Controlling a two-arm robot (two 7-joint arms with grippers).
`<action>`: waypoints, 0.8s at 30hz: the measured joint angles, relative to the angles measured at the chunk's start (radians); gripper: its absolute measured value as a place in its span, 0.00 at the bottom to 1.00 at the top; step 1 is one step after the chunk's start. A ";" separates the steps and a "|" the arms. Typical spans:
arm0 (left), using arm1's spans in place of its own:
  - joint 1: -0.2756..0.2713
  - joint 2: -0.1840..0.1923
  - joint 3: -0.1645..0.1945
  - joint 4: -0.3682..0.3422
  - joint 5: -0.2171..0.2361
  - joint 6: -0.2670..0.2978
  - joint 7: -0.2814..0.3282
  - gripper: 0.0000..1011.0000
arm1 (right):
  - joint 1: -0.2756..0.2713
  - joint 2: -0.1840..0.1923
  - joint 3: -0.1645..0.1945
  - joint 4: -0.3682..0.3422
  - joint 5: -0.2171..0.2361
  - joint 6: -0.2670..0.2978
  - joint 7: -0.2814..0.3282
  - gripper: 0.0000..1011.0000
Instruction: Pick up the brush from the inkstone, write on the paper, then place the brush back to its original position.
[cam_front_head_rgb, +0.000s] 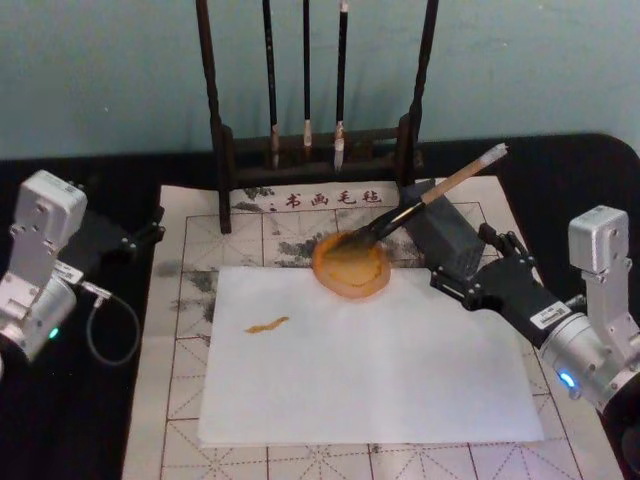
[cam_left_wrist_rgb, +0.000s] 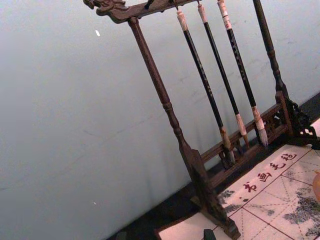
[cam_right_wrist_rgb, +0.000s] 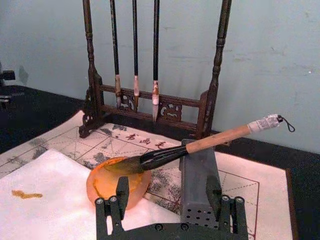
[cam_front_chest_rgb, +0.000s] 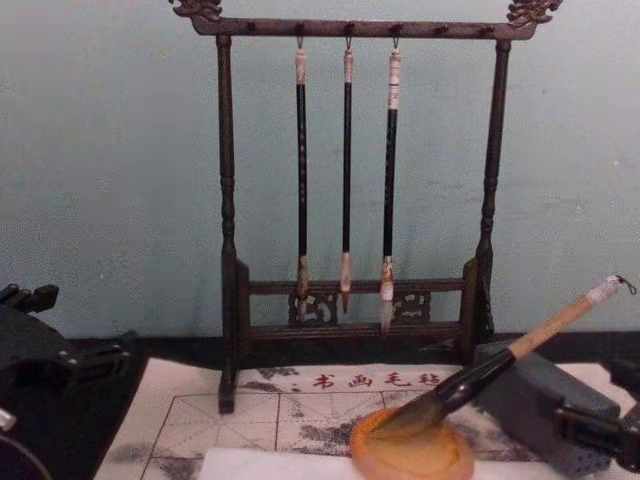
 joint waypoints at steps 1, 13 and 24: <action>0.000 0.000 0.000 0.000 0.000 0.000 0.000 0.99 | 0.000 0.000 0.000 0.000 0.000 0.000 0.000 0.99; 0.000 0.000 0.000 0.000 0.000 0.000 0.000 0.99 | 0.000 0.001 0.001 0.000 0.004 -0.001 0.001 0.99; 0.000 0.000 0.000 0.000 0.000 0.000 0.000 0.99 | -0.001 0.002 0.001 0.000 0.008 -0.002 0.001 0.99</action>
